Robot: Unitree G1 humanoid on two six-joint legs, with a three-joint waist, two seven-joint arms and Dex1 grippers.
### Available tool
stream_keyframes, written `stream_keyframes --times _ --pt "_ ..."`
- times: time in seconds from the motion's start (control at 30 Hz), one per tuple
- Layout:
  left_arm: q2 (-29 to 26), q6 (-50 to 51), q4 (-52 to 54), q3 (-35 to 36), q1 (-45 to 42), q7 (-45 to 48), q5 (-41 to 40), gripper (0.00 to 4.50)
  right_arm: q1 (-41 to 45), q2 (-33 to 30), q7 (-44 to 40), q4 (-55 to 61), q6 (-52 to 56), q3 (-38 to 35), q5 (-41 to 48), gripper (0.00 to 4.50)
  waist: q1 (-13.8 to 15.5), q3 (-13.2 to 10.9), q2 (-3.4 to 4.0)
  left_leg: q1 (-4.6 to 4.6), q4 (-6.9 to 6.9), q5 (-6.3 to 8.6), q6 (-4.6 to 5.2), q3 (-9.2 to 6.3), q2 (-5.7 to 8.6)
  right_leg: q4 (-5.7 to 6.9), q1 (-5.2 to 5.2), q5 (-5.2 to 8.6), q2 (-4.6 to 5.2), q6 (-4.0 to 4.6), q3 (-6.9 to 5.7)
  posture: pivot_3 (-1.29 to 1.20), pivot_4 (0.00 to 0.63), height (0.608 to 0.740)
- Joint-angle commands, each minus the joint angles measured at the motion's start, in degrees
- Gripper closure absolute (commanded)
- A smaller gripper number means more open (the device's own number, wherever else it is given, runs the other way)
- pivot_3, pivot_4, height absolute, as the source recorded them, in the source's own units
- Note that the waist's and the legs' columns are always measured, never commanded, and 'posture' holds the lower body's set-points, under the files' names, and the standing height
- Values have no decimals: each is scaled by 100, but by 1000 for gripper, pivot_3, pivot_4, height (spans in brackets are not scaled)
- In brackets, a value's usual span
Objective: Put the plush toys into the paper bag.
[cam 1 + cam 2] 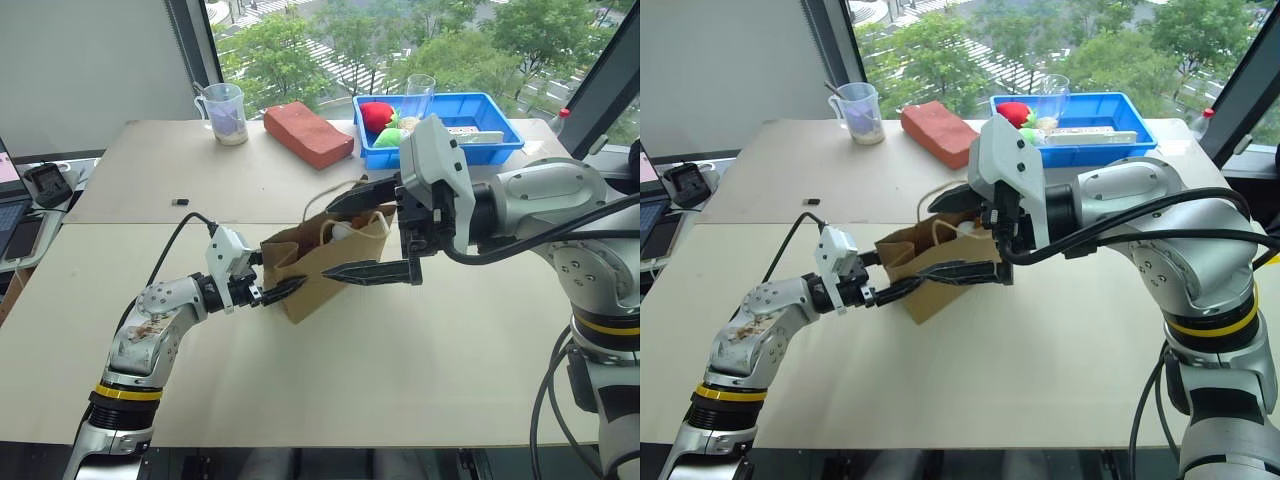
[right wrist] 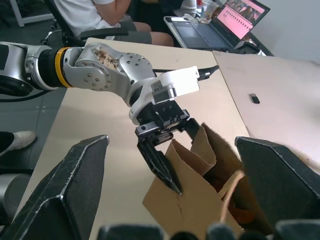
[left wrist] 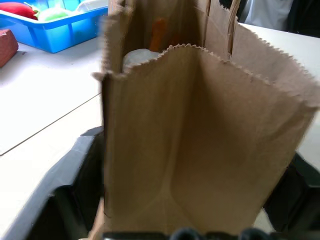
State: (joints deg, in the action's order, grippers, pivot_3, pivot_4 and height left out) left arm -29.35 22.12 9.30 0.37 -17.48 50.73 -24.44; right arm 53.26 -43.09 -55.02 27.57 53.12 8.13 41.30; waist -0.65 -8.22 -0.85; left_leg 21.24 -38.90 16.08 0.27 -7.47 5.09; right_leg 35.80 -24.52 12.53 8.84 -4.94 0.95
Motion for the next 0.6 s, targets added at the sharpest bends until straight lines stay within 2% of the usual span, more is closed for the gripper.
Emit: stream_keyframes --times 0.03,0.13,0.17,0.43,0.6 --pt "-55 -77 66 31 -125 27 -7 2639 44 -10 -34 57 -173 -141 -45 0 0 0 0 0 0 0 0 0 0 0 0 0 0 0 0 0 150 740" --pt "-41 -21 47 40 -212 47 -70 4102 37 -10 -27 75 -172 -170 -21 0 2 0 0 0 0 0 0 0 0 0 0 0 0 0 0 0 150 740" --pt "-38 -8 44 40 -231 46 -80 4435 45 -9 -23 80 -164 -183 -10 0 3 0 0 0 0 0 0 0 0 0 0 0 0 0 0 0 150 740" --pt "-162 67 -125 -33 -741 550 -265 4435 192 -485 -158 -65 142 -710 337 0 31 -1 -1 1 0 0 0 0 2 -1 1 0 0 0 -1 0 150 740" --pt "-428 115 -537 -344 -1339 1954 -577 4435 842 -983 -556 -664 567 -964 720 0 23 -1 -1 1 0 2 4 6 1 -4 2 0 0 0 -2 0 150 740"
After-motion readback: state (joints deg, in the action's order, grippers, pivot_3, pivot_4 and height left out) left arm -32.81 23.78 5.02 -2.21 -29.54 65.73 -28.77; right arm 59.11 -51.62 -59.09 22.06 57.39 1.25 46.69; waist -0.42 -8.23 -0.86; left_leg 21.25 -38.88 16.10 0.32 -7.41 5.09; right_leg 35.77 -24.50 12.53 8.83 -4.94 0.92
